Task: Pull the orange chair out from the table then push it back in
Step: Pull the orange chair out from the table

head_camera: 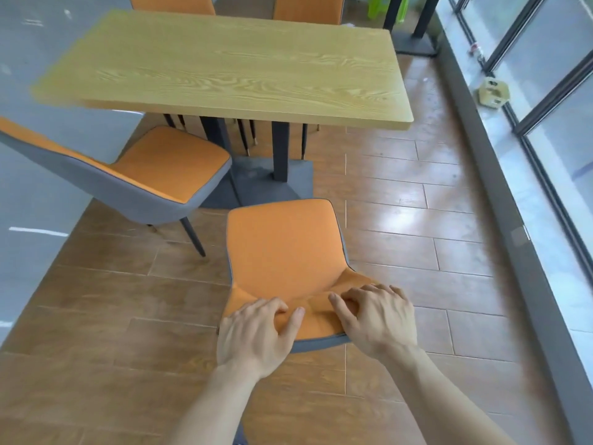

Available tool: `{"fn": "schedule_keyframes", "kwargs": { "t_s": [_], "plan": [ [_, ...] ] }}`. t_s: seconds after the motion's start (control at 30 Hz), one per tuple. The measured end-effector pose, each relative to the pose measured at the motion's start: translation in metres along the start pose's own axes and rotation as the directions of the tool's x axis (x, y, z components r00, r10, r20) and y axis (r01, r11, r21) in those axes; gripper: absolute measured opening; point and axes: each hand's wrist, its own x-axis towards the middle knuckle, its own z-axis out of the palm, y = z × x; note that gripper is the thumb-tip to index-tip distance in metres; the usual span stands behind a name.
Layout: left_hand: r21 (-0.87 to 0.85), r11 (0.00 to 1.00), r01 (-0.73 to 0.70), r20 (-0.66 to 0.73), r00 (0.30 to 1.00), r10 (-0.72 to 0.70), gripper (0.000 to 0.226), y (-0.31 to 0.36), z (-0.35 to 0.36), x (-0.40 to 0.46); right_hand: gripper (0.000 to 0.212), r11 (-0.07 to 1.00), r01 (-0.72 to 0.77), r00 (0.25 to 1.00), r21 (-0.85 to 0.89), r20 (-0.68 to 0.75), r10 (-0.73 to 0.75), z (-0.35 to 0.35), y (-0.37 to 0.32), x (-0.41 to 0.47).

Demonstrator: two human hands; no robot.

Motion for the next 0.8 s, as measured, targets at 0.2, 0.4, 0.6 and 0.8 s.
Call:
{"fn": "schedule_keyframes", "kwargs": {
  "t_s": [0.2, 0.4, 0.6, 0.8],
  "plan": [
    [0.002, 0.999, -0.053, -0.033, 0.998, 0.053, 0.072, -0.004, -0.005, 0.020, 0.072, 0.999, -0.023, 0.999, 0.037, -0.043, 0.024, 0.002, -0.004, 0.015],
    [0.008, 0.996, -0.090, -0.068, 0.994, 0.091, 0.074, -0.016, -0.015, 0.076, 0.077, 0.995, -0.068, 0.995, 0.073, -0.071, 0.073, -0.005, -0.018, 0.056],
    [-0.006, 0.995, -0.102, -0.084, 0.991, 0.102, 0.076, -0.028, -0.024, 0.129, 0.079, 0.991, -0.097, 0.991, 0.088, -0.084, 0.105, -0.010, -0.031, 0.103],
    [-0.006, 0.990, -0.141, -0.099, 0.985, 0.140, 0.067, -0.042, -0.039, 0.189, 0.081, 0.986, -0.138, 0.983, 0.093, -0.106, 0.147, -0.016, -0.048, 0.155]
  ]
}}
